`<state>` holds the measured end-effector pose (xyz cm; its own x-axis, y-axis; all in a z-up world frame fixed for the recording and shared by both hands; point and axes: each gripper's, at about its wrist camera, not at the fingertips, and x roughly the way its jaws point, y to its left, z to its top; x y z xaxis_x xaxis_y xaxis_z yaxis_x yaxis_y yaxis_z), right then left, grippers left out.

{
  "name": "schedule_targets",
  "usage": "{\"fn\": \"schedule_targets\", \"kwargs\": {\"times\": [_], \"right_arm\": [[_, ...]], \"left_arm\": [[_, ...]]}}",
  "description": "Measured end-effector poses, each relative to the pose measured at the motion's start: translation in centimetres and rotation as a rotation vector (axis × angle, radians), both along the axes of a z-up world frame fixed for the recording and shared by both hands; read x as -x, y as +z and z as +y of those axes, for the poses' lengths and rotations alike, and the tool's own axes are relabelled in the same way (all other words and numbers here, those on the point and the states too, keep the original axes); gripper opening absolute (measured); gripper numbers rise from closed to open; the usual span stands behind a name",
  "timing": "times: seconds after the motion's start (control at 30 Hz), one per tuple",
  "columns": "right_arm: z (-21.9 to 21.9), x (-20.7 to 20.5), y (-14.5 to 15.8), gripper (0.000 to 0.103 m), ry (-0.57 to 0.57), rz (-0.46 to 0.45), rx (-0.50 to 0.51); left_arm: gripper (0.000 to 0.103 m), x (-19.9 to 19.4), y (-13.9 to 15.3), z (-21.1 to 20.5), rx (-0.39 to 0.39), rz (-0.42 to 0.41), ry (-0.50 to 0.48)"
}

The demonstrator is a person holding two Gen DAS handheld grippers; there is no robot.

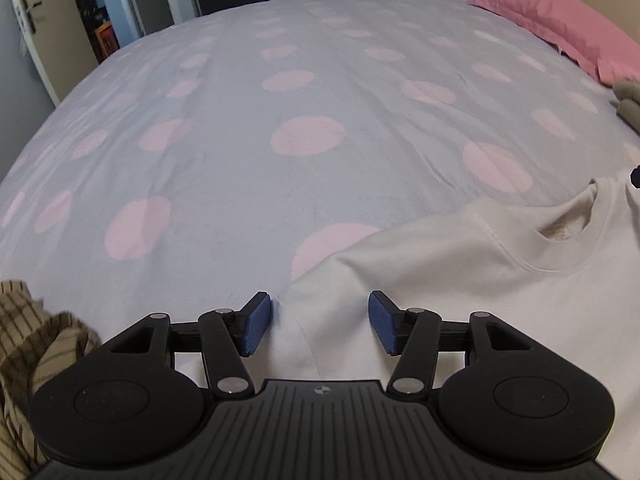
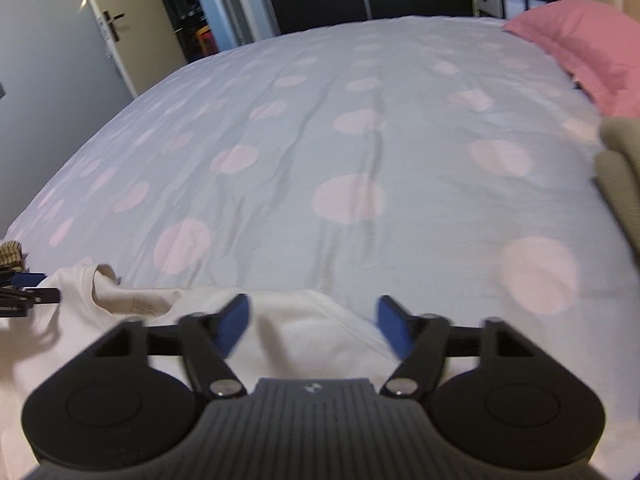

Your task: Fold clothes

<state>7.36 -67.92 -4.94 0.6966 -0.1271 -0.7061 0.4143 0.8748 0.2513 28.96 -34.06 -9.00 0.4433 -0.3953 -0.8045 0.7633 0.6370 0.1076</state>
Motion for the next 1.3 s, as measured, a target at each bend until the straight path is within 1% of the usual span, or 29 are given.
{"fn": "schedule_targets", "kwargs": {"times": [0.1,0.17,0.2,0.23,0.27,0.3,0.33,0.37,0.43,0.6,0.7,0.8,0.87,0.97,1.07,1.1,1.13,1.17,1.2,1.23,1.3], "right_arm": [[0.2,-1.0,-0.9,0.078,0.041,0.017,-0.026],[0.3,-1.3,-1.2,0.071,0.070,0.009,-0.067],[0.5,-1.4,-1.2,0.058,0.085,0.008,-0.081],[0.7,-1.5,-1.1,0.039,0.101,0.011,-0.089],[0.9,-1.6,-0.9,0.031,0.117,0.016,-0.084],[1.3,-1.5,-0.6,0.019,0.135,0.018,-0.070],[1.6,-1.4,-0.2,0.019,0.155,0.016,-0.057],[1.9,-1.2,0.3,0.018,0.175,0.012,-0.049],[2.3,-0.5,1.2,0.009,0.214,0.002,-0.041],[3.9,1.8,3.4,0.008,0.314,-0.009,-0.012],[5.4,3.4,4.4,0.008,0.403,0.007,0.007],[7.4,5.5,4.7,0.008,0.514,0.037,0.022],[8.8,7.0,4.5,0.008,0.581,0.064,0.024],[10.7,9.0,3.7,0.009,0.634,0.122,0.030],[12.0,10.5,3.1,0.021,0.663,0.160,0.025],[12.5,10.9,3.1,0.029,0.678,0.172,0.025],[12.9,11.3,3.0,0.031,0.697,0.183,0.025],[13.4,11.7,3.0,0.031,0.715,0.194,0.033],[14.0,12.0,3.1,0.031,0.726,0.202,0.050],[14.3,12.2,3.4,0.031,0.726,0.199,0.064],[14.6,12.5,3.9,0.032,0.717,0.186,0.084]], "left_arm": [[0.053,-0.3,0.1,-0.1,0.029,-0.002,0.004],[0.042,-0.2,0.2,-0.3,0.040,0.003,-0.021],[0.024,-0.1,0.4,-0.5,0.043,0.013,-0.044],[0.015,0.0,0.5,-0.6,0.045,0.022,-0.063],[0.015,0.3,0.8,-0.7,0.042,0.021,-0.073],[0.006,0.6,1.1,-0.7,0.040,0.014,-0.086],[0.002,0.8,1.4,-0.6,0.038,0.012,-0.101],[0.002,1.1,1.8,-0.5,0.038,0.008,-0.115],[0.001,1.6,2.9,0.1,0.045,-0.003,-0.144],[0.001,4.0,6.0,2.6,0.043,-0.047,-0.259],[0.001,6.2,7.2,4.5,0.011,-0.070,-0.345],[0.001,8.2,7.3,6.7,-0.033,-0.064,-0.406],[0.001,9.5,6.7,8.1,-0.076,-0.051,-0.446],[0.001,11.5,5.7,9.8,-0.145,-0.033,-0.505],[0.001,13.2,5.2,10.9,-0.193,-0.021,-0.546],[0.001,13.7,5.1,11.3,-0.204,-0.020,-0.556],[0.002,14.1,5.2,11.5,-0.207,-0.036,-0.560],[0.004,14.5,5.5,11.6,-0.207,-0.057,-0.561],[0.007,14.7,5.8,11.7,-0.200,-0.080,-0.558],[0.011,14.8,6.2,11.7,-0.186,-0.101,-0.553],[0.016,14.9,6.9,11.6,-0.157,-0.142,-0.542]]}}
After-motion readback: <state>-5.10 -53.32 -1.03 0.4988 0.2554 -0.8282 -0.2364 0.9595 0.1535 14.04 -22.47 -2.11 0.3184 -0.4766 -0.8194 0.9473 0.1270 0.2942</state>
